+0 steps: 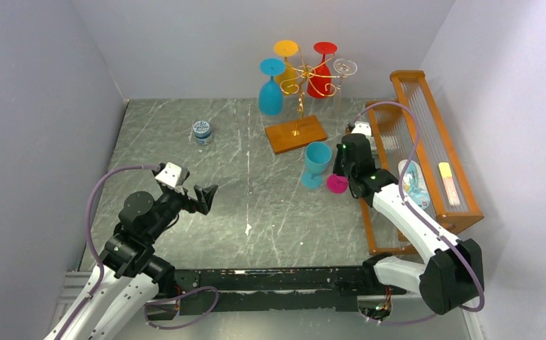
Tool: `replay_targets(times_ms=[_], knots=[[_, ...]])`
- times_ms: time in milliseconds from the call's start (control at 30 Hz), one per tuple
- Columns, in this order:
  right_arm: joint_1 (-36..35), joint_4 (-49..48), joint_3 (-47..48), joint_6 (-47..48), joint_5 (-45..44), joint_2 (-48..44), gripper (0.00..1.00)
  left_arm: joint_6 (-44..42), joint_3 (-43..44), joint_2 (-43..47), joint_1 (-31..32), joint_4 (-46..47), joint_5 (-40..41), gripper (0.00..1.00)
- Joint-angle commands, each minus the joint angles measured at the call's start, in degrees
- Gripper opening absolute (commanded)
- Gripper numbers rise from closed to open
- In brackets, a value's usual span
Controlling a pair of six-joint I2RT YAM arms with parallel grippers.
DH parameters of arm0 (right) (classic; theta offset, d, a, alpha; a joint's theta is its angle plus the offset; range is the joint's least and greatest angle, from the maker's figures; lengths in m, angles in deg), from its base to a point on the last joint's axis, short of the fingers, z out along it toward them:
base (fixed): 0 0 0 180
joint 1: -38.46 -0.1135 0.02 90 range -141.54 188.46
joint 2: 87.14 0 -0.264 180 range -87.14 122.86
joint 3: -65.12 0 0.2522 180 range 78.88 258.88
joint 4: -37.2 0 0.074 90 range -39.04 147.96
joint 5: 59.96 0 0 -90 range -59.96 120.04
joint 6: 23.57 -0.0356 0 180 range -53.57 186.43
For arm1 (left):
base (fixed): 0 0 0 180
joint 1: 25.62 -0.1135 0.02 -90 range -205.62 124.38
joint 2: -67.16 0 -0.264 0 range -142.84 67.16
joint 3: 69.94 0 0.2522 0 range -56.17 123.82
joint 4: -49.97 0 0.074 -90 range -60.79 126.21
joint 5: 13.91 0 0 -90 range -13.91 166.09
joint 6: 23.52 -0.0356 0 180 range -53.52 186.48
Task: Take the wine glass off the wine glass rack
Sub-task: Place the wine glass at the center of the board.
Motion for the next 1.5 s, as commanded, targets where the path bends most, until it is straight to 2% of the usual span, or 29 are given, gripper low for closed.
replay_targets(times_ms=[0, 333, 633, 900, 1467], knots=[[0.3, -1.4, 2.8, -0.5, -0.4, 1.8, 0.00, -1.3, 1.2, 0.4, -0.2, -0.6, -0.3, 0.97], [0.4, 5.2, 7.7, -0.5, -4.3, 6.5, 0.00, -2.0, 1.4, 0.2, -0.1, -0.7, -1.2, 0.96], [0.4, 6.3, 9.6, 0.3, -0.8, 9.1, 0.18, -2.2, 1.4, 0.3, -0.1, -0.8, -2.3, 0.96], [0.4, 7.9, 11.6, 0.3, 0.0, 8.7, 0.23, -2.3, 1.5, 0.4, -0.1, -1.0, -2.0, 0.97], [0.4, 12.8, 18.8, 0.6, 2.2, 6.5, 0.26, -2.3, 1.3, 0.1, -0.1, -0.6, -2.8, 0.97]])
